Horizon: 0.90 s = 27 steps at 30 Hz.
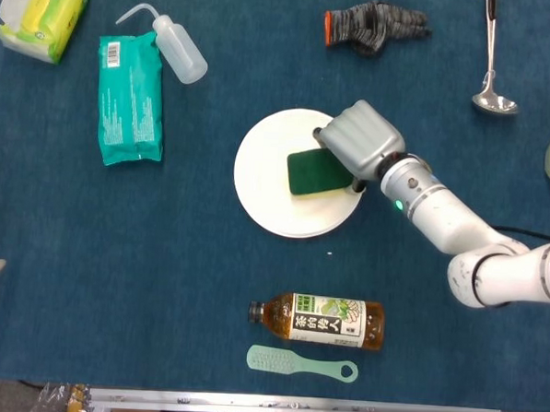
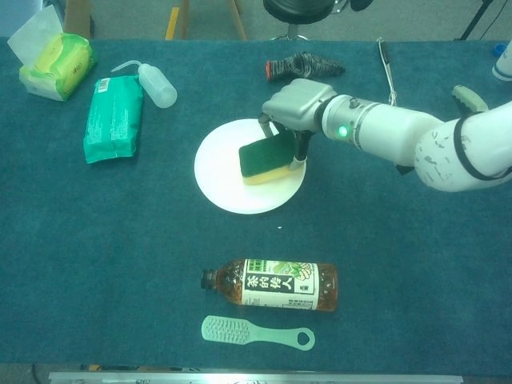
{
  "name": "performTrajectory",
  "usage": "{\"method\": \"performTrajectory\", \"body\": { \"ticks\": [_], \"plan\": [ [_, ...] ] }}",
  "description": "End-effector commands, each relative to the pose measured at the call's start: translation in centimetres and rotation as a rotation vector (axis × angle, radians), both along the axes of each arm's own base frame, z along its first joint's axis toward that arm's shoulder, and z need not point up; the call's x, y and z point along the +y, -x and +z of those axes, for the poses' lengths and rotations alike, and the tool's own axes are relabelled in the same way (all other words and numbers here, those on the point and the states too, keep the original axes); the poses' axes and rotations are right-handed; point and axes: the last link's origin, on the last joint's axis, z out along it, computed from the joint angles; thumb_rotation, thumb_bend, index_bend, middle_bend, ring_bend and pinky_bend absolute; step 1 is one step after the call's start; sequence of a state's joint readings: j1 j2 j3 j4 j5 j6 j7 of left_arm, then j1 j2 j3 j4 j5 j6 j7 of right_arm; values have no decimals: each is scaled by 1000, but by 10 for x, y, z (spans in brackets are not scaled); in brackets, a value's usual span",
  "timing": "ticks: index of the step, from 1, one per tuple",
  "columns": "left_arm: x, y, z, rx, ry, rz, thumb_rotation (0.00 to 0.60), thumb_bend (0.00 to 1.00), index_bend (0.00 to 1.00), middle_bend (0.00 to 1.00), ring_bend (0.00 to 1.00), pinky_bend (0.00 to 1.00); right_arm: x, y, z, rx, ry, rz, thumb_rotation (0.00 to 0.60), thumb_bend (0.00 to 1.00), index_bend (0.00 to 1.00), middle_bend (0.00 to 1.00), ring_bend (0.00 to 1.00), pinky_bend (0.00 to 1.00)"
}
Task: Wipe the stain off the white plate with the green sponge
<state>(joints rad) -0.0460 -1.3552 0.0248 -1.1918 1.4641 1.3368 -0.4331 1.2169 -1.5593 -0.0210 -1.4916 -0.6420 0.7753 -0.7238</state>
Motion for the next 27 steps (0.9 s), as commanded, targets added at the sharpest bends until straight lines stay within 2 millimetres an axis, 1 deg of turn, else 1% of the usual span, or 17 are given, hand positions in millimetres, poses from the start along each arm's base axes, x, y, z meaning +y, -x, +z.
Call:
{"method": "performTrajectory", "body": {
  "ticks": [1, 7, 18, 23, 27],
  "plan": [
    [0, 0, 0, -1, 0, 0, 600, 107, 233, 30, 56, 259, 1, 2, 1, 9, 1, 1, 600, 134, 489, 548, 486, 430],
    [1, -2, -2, -4, 2, -7, 600, 107, 233, 30, 56, 259, 5, 5, 8, 35, 16, 3, 600, 134, 489, 548, 486, 430],
    [4, -5, -4, -7, 7, -12, 600, 106, 233, 30, 56, 259, 11, 14, 29, 89, 57, -5, 600, 135, 489, 549, 486, 430],
    [5, -6, -5, -8, 9, -17, 600, 106, 233, 30, 56, 259, 11, 11, 37, 74, 82, -8, 600, 136, 490, 555, 486, 430],
    [5, -7, -5, -7, 8, -18, 600, 106, 233, 30, 56, 259, 7, 5, 38, 41, 92, -1, 600, 136, 489, 556, 486, 430]
  ]
}}
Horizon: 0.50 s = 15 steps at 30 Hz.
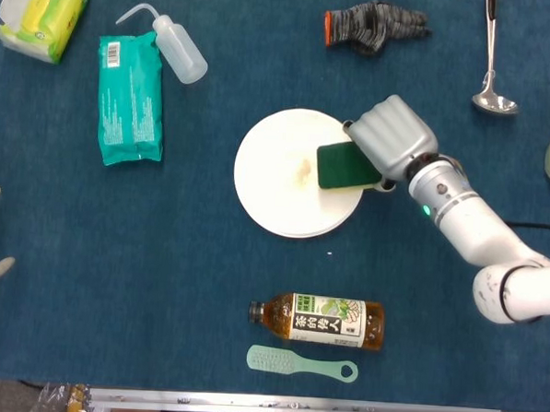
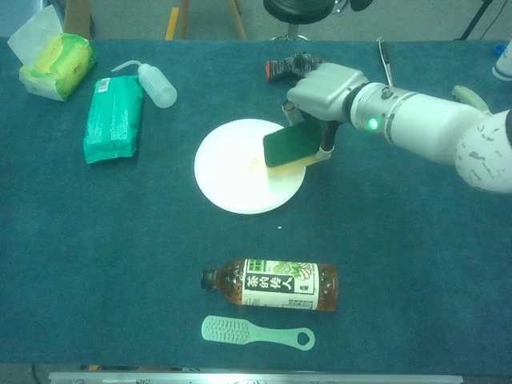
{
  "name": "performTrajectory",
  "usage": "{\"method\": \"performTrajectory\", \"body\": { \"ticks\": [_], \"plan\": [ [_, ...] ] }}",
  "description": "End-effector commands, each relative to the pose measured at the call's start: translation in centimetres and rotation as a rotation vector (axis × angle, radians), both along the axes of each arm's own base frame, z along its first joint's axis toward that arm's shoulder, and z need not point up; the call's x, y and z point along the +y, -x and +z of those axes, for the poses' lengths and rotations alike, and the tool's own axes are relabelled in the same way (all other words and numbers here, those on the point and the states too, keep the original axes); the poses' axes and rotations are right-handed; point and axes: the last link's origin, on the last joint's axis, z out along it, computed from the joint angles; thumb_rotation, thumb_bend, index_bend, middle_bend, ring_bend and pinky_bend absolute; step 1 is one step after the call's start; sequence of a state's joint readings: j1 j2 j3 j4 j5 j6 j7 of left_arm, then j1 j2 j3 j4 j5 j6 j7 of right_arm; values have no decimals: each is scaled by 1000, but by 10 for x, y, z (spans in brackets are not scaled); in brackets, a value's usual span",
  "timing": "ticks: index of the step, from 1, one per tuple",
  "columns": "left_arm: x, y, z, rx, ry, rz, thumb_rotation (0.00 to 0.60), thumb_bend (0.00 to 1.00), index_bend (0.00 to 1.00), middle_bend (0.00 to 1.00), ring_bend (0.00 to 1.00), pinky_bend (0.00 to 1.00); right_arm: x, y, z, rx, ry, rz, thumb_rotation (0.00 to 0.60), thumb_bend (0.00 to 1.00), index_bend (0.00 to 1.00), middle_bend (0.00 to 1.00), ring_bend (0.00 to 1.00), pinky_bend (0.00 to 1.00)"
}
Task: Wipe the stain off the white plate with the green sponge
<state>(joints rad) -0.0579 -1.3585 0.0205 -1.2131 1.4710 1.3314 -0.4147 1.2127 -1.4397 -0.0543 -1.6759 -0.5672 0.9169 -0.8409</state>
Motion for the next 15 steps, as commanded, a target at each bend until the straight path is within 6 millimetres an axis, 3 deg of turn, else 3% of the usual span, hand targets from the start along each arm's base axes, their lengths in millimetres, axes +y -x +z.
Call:
{"method": "performTrajectory", "body": {
  "ticks": [1, 15],
  "plan": [
    [0, 0, 0, 0, -1, 1, 600, 106, 233, 30, 56, 259, -4, -4, -1, -25, 5, 4, 600, 136, 489, 556, 486, 430],
    [-6, 9, 2, -7, -7, 26, 600, 107, 233, 31, 56, 259, -15, -14, -33, -60, -42, 34, 600, 137, 493, 556, 486, 430]
  ]
}}
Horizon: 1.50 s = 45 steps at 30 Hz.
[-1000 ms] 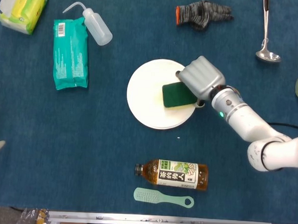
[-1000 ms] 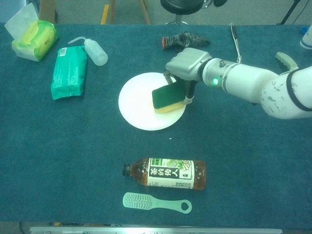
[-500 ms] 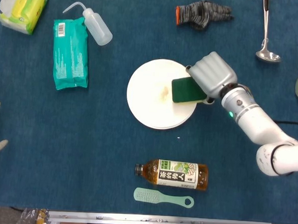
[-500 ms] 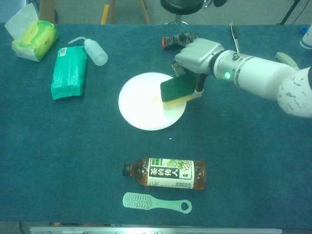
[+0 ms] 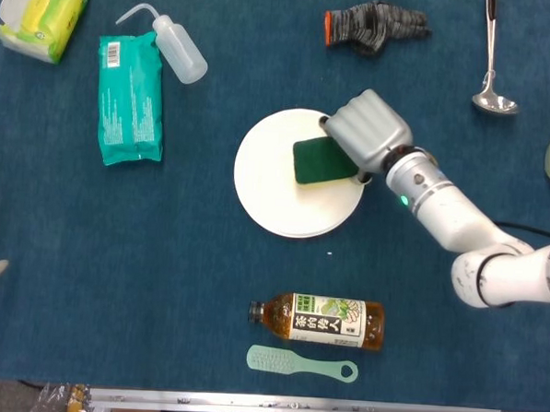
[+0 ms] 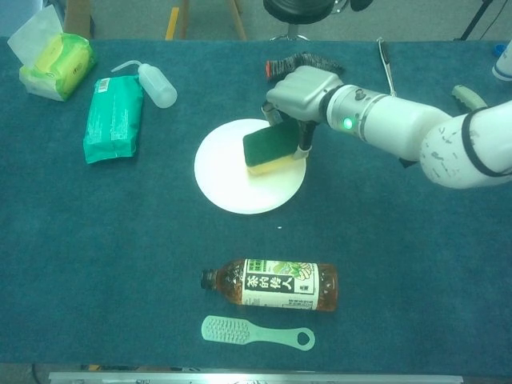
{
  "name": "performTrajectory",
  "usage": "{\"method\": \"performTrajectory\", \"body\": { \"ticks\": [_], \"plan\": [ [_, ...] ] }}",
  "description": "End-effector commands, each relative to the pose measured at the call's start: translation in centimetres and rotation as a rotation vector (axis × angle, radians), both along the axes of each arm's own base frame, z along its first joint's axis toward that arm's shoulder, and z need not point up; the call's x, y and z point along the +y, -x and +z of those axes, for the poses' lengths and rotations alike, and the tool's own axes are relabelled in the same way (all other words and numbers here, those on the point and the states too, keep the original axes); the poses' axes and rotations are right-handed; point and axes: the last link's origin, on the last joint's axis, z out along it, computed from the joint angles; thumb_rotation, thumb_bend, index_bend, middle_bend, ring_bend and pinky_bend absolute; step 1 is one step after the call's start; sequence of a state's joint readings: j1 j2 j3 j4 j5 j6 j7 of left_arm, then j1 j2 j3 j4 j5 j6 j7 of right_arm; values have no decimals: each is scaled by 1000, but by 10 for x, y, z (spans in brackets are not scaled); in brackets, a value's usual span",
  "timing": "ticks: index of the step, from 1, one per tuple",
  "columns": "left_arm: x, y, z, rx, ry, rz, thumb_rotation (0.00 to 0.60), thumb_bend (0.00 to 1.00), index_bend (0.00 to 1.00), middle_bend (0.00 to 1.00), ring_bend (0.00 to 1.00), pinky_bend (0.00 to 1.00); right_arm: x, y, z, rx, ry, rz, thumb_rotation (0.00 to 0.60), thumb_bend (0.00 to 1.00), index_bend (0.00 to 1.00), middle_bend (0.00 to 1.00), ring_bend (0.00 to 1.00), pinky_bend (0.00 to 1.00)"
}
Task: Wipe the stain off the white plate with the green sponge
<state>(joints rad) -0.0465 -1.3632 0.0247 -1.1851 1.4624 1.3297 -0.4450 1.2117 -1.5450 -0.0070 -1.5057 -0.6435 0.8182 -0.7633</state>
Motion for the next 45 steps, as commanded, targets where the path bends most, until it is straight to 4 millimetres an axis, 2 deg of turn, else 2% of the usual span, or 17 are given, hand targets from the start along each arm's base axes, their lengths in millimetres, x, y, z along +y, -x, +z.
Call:
{"method": "performTrajectory", "body": {
  "ticks": [1, 16, 32, 39, 45],
  "plan": [
    [-1, 1, 0, -1, -2, 2, 600, 107, 233, 31, 56, 259, 0, -2, -5, -7, -10, 6, 600, 137, 493, 556, 486, 430],
    [0, 0, -2, -10, -1, -3, 600, 106, 233, 30, 56, 259, 12, 12, -4, 82, -26, 21, 600, 138, 494, 556, 486, 430],
    [1, -1, -5, -16, 5, 1, 600, 106, 233, 31, 56, 259, 10, 24, 24, 125, 55, -15, 600, 139, 495, 557, 486, 430],
    [2, -3, -6, -16, 8, -6, 600, 106, 233, 31, 56, 259, 9, 13, 33, 80, 81, 0, 600, 140, 495, 556, 486, 430],
    [1, -3, -5, -17, 6, -3, 600, 106, 233, 31, 56, 259, 5, 6, 21, 54, 63, 23, 600, 140, 495, 557, 486, 430]
  ]
}}
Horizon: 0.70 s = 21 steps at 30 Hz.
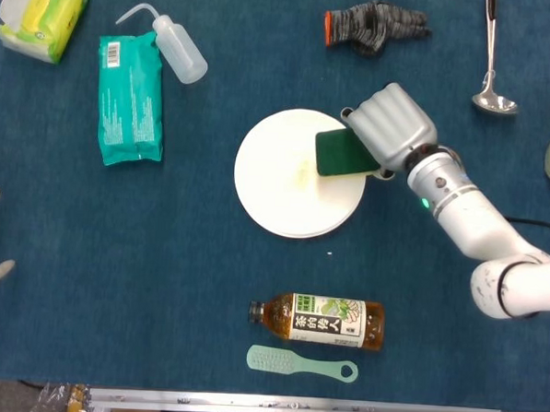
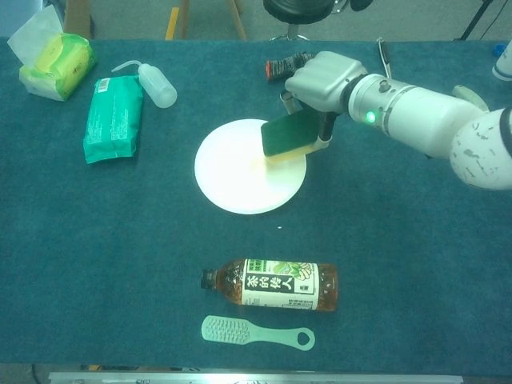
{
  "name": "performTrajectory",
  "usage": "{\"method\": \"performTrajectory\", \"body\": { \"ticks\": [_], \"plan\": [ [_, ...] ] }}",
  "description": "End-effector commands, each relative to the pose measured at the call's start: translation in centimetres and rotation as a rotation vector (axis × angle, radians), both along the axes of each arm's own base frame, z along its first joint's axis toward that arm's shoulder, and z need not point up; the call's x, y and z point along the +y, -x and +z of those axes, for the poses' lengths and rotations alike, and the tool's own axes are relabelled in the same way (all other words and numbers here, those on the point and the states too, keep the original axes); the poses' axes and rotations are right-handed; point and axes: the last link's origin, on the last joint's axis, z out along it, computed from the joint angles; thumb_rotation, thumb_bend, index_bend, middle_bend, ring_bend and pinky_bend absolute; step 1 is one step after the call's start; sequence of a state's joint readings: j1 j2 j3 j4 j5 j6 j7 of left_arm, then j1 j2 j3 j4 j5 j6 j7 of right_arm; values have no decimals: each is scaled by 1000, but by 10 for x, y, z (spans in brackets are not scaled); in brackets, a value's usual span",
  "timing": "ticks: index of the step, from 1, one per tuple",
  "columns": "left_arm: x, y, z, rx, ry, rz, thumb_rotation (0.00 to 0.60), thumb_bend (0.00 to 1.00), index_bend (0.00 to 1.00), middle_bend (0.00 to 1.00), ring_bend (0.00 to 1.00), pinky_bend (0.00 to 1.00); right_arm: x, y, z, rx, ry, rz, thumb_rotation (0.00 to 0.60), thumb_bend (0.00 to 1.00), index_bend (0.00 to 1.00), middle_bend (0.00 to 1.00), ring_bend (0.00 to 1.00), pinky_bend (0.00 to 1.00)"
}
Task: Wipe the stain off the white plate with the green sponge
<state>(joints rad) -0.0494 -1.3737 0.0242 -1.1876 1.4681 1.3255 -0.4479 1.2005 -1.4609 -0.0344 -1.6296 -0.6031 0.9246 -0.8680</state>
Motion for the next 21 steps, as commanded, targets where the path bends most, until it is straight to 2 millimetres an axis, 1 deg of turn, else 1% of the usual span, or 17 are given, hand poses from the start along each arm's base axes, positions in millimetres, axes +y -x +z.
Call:
{"method": "performTrajectory", "body": {
  "ticks": [1, 6, 11, 16, 21],
  "plan": [
    [0, 1, 0, -1, 0, 4, 600, 106, 233, 31, 56, 259, -2, -4, -10, -13, -19, 9, 600, 140, 495, 557, 486, 430],
    [-3, 5, 0, -4, 3, 17, 600, 106, 233, 31, 56, 259, -4, -7, -26, -25, -50, 15, 600, 140, 495, 556, 486, 430],
    [-6, 9, 0, -8, -2, 29, 600, 107, 233, 31, 56, 259, -6, -7, -33, -23, -61, 23, 600, 140, 495, 557, 486, 430],
    [-6, 11, 0, -12, -2, 34, 600, 107, 233, 31, 56, 259, -4, -1, -31, -5, -56, 18, 600, 140, 495, 556, 486, 430],
    [-4, 8, -1, -15, -2, 23, 600, 107, 233, 31, 56, 259, -2, 4, -23, 6, -38, 8, 600, 139, 495, 556, 486, 430]
  ]
}}
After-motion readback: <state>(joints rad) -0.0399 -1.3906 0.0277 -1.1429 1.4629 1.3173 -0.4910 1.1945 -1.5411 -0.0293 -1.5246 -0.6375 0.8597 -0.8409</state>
